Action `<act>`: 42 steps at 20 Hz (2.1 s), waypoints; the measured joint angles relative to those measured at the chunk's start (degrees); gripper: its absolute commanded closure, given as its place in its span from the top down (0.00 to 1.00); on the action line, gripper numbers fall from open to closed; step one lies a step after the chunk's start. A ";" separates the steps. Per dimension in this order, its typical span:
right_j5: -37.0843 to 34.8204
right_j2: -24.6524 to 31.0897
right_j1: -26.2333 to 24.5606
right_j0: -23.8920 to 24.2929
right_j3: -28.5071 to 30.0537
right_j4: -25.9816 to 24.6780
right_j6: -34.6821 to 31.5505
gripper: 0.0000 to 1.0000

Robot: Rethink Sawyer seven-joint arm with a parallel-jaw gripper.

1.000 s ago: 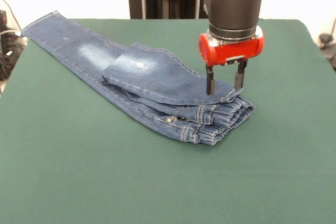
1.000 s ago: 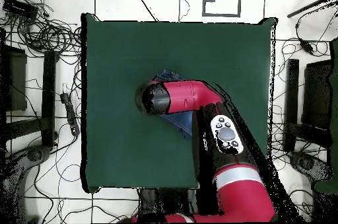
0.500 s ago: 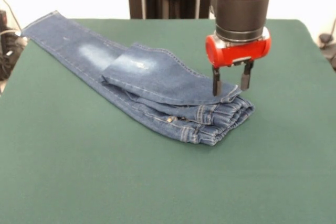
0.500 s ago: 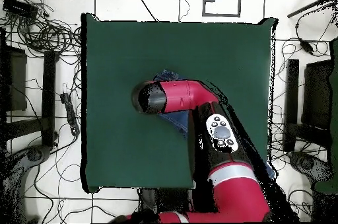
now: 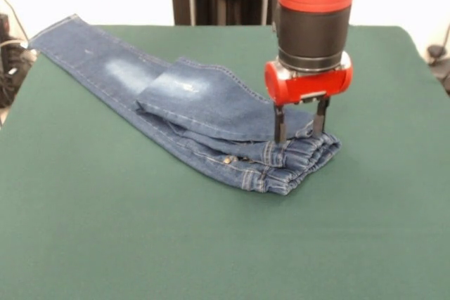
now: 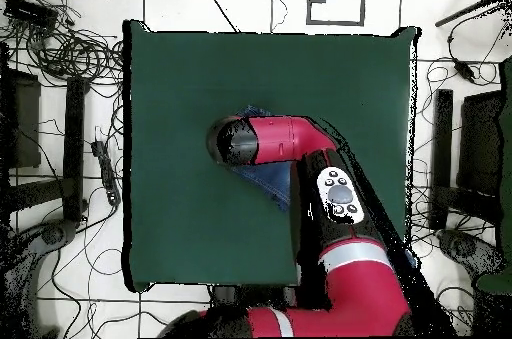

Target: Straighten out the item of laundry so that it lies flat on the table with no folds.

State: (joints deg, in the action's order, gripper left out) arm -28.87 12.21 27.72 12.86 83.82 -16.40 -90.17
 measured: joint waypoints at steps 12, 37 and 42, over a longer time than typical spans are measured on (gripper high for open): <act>2.21 -1.05 -0.95 -0.01 -1.03 -0.37 0.00 1.00; 2.19 -1.86 3.82 -0.32 -0.23 -0.46 0.00 1.00; 2.19 -2.35 3.76 -1.00 0.24 -0.08 0.00 1.00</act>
State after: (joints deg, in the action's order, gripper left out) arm -26.67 9.86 31.48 11.86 84.06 -16.49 -90.17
